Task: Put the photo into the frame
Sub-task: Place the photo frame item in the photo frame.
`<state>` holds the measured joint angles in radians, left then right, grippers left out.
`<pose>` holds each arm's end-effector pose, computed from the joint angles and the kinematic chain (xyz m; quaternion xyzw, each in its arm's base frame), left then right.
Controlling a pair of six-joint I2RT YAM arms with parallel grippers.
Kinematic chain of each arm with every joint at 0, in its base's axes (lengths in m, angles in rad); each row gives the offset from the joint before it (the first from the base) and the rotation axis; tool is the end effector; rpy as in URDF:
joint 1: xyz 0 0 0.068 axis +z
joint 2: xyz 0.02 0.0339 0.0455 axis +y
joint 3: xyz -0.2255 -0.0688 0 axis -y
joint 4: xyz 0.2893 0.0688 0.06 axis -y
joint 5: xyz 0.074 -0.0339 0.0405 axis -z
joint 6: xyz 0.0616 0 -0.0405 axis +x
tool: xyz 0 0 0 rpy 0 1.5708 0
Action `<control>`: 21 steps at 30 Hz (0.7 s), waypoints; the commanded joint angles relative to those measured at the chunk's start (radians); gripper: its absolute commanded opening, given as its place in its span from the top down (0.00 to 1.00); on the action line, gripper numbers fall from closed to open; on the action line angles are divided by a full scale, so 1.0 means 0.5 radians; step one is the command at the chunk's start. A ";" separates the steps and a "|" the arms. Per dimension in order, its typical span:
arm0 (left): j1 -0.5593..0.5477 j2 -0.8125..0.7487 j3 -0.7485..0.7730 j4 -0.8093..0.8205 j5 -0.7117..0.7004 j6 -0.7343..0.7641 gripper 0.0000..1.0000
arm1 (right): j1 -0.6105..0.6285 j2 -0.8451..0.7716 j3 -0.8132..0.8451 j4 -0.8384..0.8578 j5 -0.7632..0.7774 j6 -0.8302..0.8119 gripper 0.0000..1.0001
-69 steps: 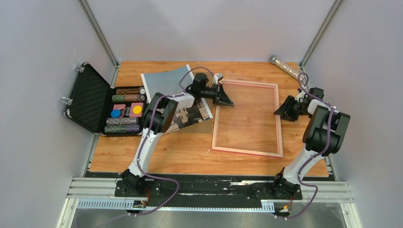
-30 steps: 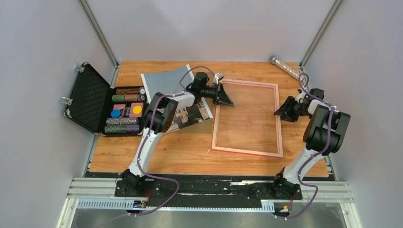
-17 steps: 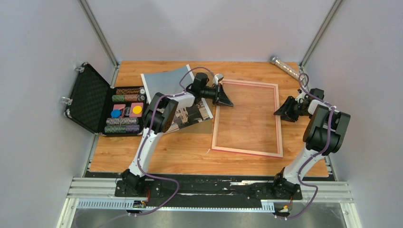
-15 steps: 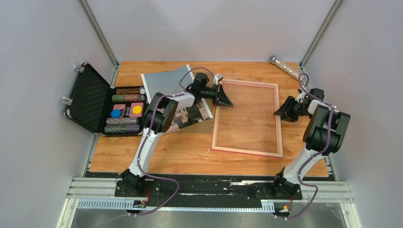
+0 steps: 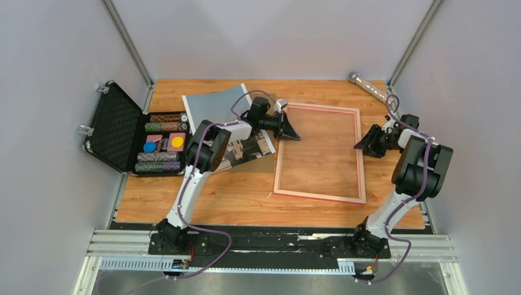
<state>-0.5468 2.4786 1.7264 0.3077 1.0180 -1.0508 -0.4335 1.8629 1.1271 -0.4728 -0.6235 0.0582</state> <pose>0.4391 -0.3287 0.0527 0.0678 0.7799 -0.6215 0.0299 0.3632 -0.1285 0.0638 0.1743 0.9215 0.2644 0.2247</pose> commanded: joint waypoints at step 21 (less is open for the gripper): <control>-0.078 -0.002 0.071 -0.331 -0.092 0.170 1.00 | 0.017 0.002 0.055 0.018 -0.118 0.014 0.55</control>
<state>-0.5526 2.4805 1.7267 0.1677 0.9562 -1.0004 -0.4335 1.8629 1.1271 -0.4744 -0.6285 0.0582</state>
